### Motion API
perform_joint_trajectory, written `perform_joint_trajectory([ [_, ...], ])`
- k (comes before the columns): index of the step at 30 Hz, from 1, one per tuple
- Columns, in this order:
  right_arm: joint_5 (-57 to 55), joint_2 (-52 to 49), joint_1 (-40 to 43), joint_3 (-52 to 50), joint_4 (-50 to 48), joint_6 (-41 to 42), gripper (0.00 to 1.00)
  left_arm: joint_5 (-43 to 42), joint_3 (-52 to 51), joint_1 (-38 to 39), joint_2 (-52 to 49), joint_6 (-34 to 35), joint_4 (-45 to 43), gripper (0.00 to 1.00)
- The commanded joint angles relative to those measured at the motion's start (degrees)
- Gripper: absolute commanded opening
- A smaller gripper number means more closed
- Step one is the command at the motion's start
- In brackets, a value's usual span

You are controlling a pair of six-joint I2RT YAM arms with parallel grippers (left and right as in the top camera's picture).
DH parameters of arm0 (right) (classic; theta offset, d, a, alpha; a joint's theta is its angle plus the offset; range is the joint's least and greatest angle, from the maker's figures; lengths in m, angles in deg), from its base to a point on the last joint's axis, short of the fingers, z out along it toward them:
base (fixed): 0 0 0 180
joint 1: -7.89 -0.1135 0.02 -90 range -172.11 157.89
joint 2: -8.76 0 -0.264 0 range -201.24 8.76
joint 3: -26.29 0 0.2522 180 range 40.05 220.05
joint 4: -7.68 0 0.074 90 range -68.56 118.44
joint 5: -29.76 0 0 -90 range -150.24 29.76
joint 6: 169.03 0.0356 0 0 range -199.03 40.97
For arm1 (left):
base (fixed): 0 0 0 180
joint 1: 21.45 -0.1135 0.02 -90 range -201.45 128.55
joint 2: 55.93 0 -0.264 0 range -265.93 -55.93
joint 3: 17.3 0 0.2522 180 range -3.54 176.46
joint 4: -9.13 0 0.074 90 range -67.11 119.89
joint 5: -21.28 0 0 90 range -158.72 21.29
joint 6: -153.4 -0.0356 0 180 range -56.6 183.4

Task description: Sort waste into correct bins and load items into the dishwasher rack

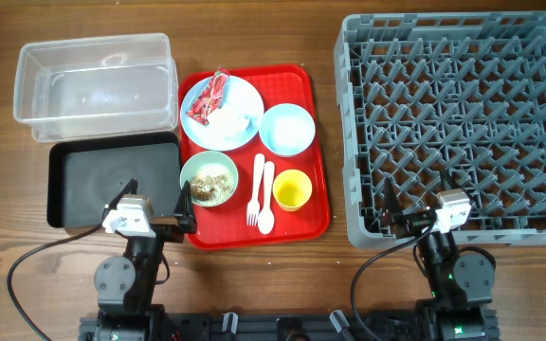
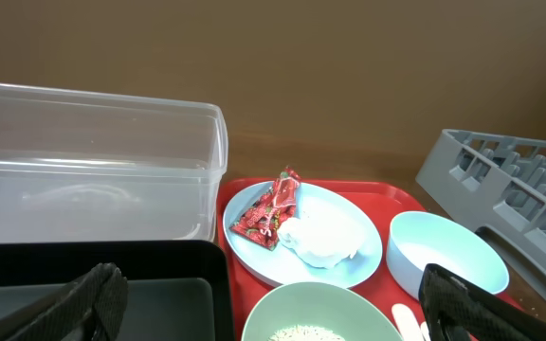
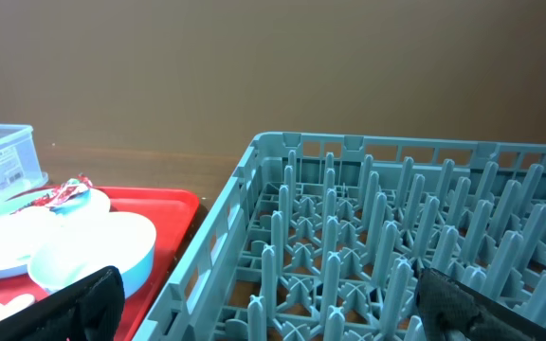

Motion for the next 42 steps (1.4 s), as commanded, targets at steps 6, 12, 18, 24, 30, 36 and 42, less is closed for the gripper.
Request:
perform_joint_trajectory([
  [6,-0.76,-0.28,0.39,-0.04,-0.17,0.24,1.0,-0.48,-0.37,-0.37,0.35,-1.29,0.11,1.0],
  [12,-0.81,-0.28,0.39,-0.04,-0.2,0.2,1.0,-0.5,-0.37,-0.37,0.35,-1.29,0.11,1.0],
  [18,-0.76,-0.28,0.39,0.11,-1.42,4.83,1.0,-0.7,-0.35,-0.37,0.35,1.33,-1.33,1.0],
  [24,-0.79,-2.38,0.39,6.88,5.9,7.78,1.0,-0.46,4.17,-0.37,-3.96,2.36,3.78,1.0],
  [30,-0.76,-16.31,0.39,18.45,11.13,7.78,1.0,-0.5,18.27,-0.37,-23.28,2.34,10.21,1.0],
  [36,-0.76,-36.04,0.39,34.1,24.52,7.72,1.0,-1.03,44.85,-0.31,-52.81,2.14,30.75,1.0],
  [42,2.03,-41.77,0.39,37.16,26.82,7.56,1.0,-3.85,62.75,-0.31,-69.92,2.12,41.27,1.0],
])
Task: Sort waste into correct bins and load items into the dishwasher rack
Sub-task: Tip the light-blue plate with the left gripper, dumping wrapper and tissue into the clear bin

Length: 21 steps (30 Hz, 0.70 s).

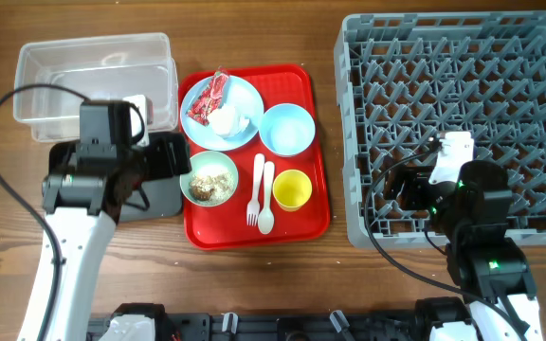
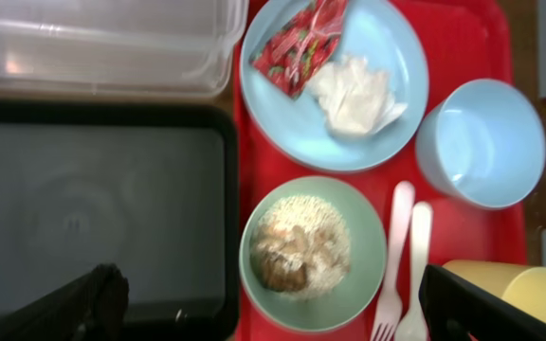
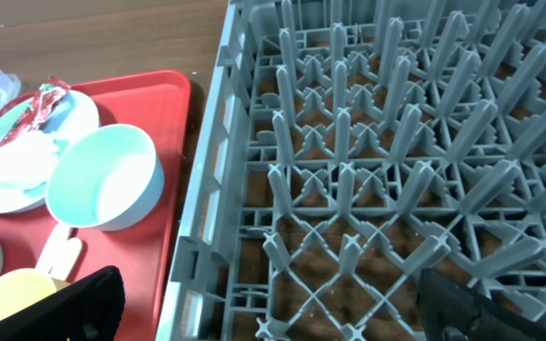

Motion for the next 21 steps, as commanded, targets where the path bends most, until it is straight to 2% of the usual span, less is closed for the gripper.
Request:
perform_joint_trajectory([
  [1,1.51,0.04,0.24,2.19,-0.13,0.52,1.0,-3.52,2.16,-0.15,-2.54,0.13,-7.48,1.0],
  [4,1.53,0.04,0.24,2.19,-0.17,0.63,1.0,-4.11,2.16,2.4,-6.29,-0.39,-20.63,1.0],
  [7,1.55,0.04,0.24,2.19,-0.28,0.63,1.0,-3.06,2.16,6.47,-14.49,-3.32,-31.15,1.0],
  [12,1.55,0.04,0.24,2.16,-0.11,0.61,1.0,-2.8,2.16,11.21,-31.89,-3.3,-39.71,0.87],
  [13,1.55,0.04,0.24,2.16,-0.09,0.66,1.0,-2.8,2.16,12.2,-36.79,-3.3,-40.11,0.81],
  [16,1.55,0.04,0.24,2.16,-0.11,0.63,1.0,-2.38,2.16,12.94,-41.38,-3.26,-39.3,0.61],
  [17,1.55,0.04,0.24,2.16,-0.11,0.61,1.0,-1.9,2.16,12.94,-41.62,-3.28,-38.49,0.49],
  [19,1.55,0.04,0.24,2.16,-0.11,0.63,1.0,1.95,2.19,12.94,-41.4,-3.26,-37.88,0.08],
  [21,1.51,0.04,0.24,2.16,-0.11,0.59,1.0,2.58,2.47,12.92,-38.1,-3.04,-37.9,0.04],
])
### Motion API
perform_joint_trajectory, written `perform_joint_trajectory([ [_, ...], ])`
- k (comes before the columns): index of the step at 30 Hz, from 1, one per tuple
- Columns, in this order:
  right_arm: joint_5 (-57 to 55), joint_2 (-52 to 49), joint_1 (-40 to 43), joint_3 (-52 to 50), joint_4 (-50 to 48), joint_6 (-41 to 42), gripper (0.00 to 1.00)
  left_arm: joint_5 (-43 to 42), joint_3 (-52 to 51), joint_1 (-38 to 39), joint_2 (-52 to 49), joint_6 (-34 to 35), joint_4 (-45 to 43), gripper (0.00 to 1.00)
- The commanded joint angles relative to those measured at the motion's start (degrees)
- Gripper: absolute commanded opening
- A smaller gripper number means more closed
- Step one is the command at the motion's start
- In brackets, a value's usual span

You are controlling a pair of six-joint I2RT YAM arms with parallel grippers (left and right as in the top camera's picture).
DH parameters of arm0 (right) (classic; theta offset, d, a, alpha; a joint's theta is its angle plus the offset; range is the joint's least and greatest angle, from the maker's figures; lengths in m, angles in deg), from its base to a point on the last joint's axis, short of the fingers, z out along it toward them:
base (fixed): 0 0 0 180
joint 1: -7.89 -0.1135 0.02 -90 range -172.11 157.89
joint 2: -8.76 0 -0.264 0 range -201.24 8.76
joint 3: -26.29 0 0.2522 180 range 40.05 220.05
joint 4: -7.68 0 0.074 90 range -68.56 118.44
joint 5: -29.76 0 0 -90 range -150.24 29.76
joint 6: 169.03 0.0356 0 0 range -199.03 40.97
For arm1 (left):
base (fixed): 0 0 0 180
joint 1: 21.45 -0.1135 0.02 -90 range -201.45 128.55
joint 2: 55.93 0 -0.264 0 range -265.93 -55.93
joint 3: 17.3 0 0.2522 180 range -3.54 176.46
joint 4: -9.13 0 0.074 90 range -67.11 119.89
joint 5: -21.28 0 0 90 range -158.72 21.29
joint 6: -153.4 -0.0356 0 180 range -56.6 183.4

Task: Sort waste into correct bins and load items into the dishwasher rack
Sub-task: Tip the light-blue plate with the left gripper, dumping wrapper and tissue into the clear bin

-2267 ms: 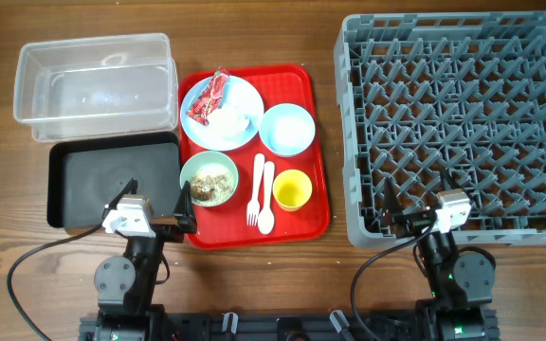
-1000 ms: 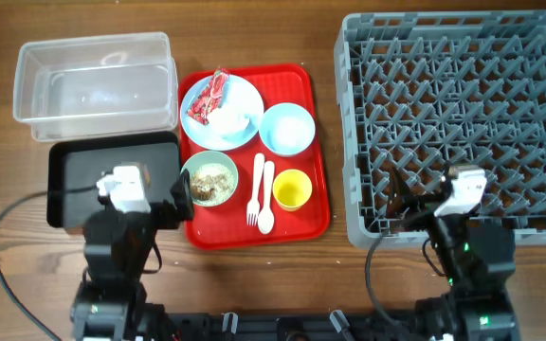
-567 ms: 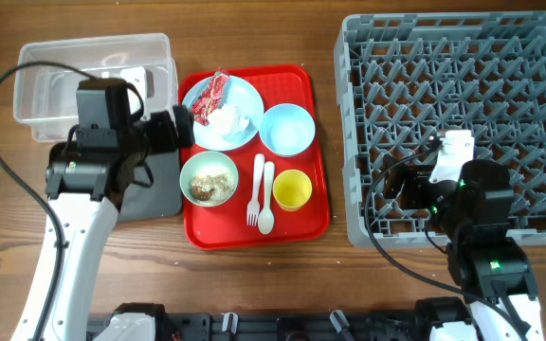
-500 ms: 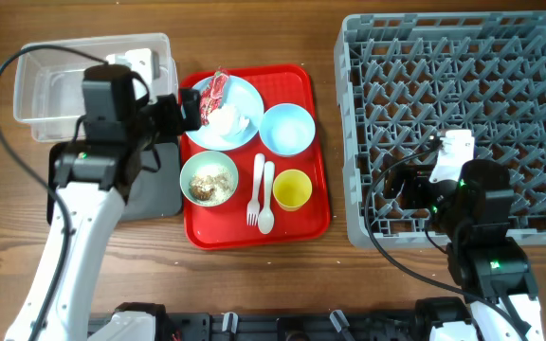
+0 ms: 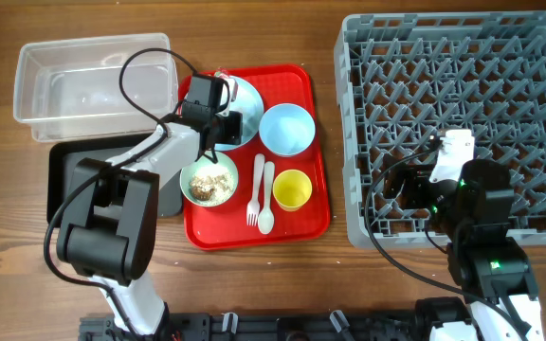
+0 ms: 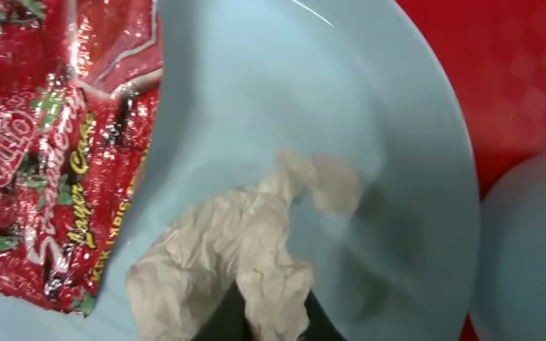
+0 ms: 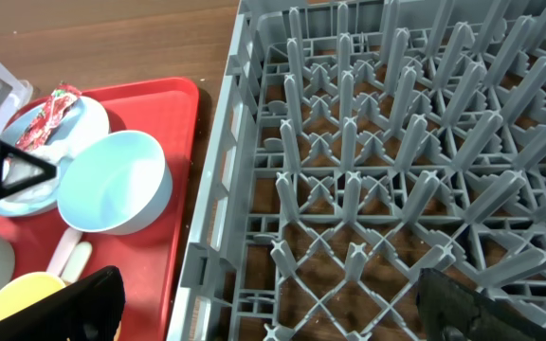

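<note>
A crumpled white napkin (image 6: 245, 256) and a red snack wrapper (image 6: 55, 142) lie on a light blue plate (image 6: 387, 142) at the back of the red tray (image 5: 303, 220). My left gripper (image 6: 278, 332) is down on that plate (image 5: 245, 95). Its dark fingertips (image 6: 301, 322) are pinched on the napkin's lower fold. My right gripper (image 7: 273, 322) hangs open over the front left part of the grey dishwasher rack (image 5: 463, 123), holding nothing. On the tray also sit a blue bowl (image 5: 286, 129), a green bowl of food scraps (image 5: 209, 180), a yellow cup (image 5: 292, 189) and a white fork and spoon (image 5: 260, 194).
A clear plastic bin (image 5: 93, 85) stands at the back left, with a black bin (image 5: 74, 180) in front of it. The left arm stretches from the front edge across the black bin to the tray. The rack's wall (image 7: 207, 237) runs close beside the tray.
My left gripper was open high over the seam between black bin and tray; now it is down on the blue plate, shut on the napkin. The right gripper has barely shifted.
Both grippers first sat open and low at the table's front edge. Then the left was raised over the black bin looking down at the tray, and the right was over the rack's front left. Now the left pinches the napkin on the plate.
</note>
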Motion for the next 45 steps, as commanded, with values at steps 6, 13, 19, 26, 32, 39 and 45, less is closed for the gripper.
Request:
perform_joint_trajectory([
  [6,0.9,0.11,0.24,1.4,-0.15,0.59,1.0,12.0,2.4,-6.03,18.16,-0.07,-1.14,0.07],
  [13,0.92,0.11,0.24,1.4,-0.15,0.61,1.0,7.21,2.4,-17.16,16.81,-0.11,-3.85,0.83],
  [19,0.92,0.11,0.24,1.42,-0.13,0.61,1.0,1.9,2.38,-4.63,11.28,-0.39,-4.13,0.84],
  [26,0.94,0.11,0.24,1.4,0.17,0.61,1.0,12.39,2.38,-2.51,-2.84,-1.84,-10.56,0.87],
  [32,0.92,0.11,0.24,1.4,0.33,0.63,1.0,9.38,2.38,-2.34,-6.93,-1.75,-8.15,0.54],
  [39,0.9,0.11,0.24,1.4,0.35,0.61,1.0,9.38,2.4,-2.27,6.8,0.28,-5.25,0.04],
  [45,0.9,0.11,0.24,1.4,0.39,0.61,1.0,9.55,2.4,-13.97,14.71,12.66,-5.01,0.04],
])
